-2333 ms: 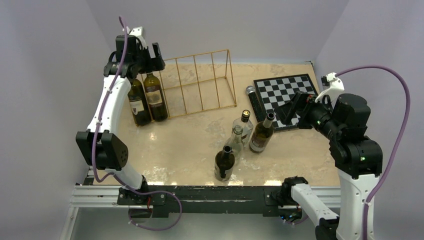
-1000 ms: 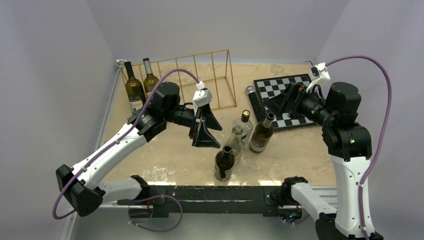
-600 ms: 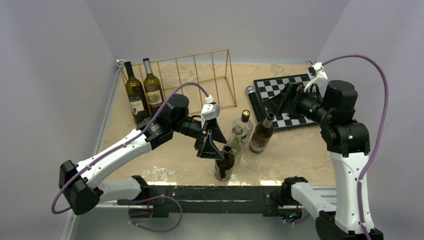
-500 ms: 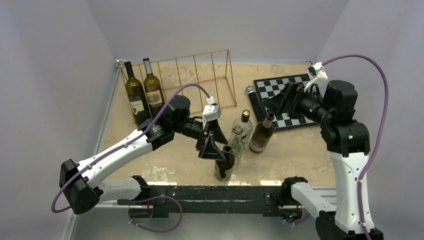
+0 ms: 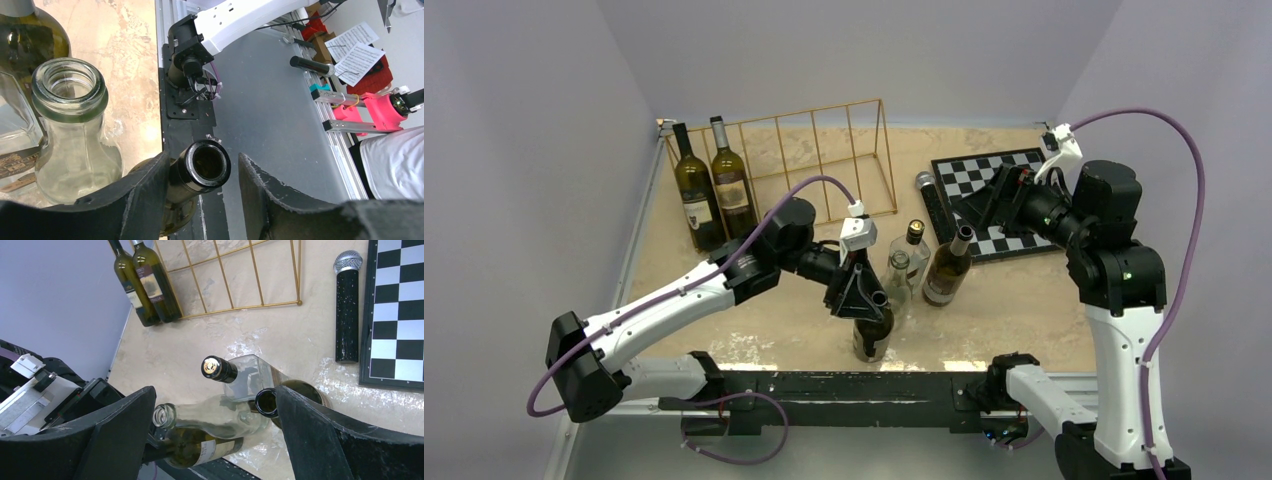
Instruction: Put the wine bottle on the wine rack
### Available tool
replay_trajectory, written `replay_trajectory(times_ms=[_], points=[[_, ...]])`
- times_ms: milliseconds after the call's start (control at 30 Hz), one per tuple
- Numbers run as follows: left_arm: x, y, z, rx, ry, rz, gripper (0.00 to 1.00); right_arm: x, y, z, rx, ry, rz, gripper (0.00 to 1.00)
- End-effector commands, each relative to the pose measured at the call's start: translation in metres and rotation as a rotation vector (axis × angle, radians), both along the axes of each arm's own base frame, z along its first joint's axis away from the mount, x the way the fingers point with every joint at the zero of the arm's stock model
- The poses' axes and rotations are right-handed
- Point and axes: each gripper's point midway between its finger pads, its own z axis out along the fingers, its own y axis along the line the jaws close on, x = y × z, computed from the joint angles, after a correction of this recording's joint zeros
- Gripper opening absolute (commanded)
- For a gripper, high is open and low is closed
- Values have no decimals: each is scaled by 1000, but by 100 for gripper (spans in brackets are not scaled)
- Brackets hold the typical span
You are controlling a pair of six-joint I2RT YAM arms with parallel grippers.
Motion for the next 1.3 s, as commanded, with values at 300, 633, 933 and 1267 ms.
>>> replay_trajectory(times_ms=[300,633,933,1267], points=[[-5,-13,-5,-22,-47,-43,62,1,-5,10,-25,-34,-16,94],[10,-20,-12,-4,-91,36,47,2,-6,10,-36,-36,-21,94],[35,-8,-24,129,-203,153,0,3,-7,9,-40,-37,-23,94],[62,21,11,144,-339,365,0,2,-8,7,-43,-36,-29,94]])
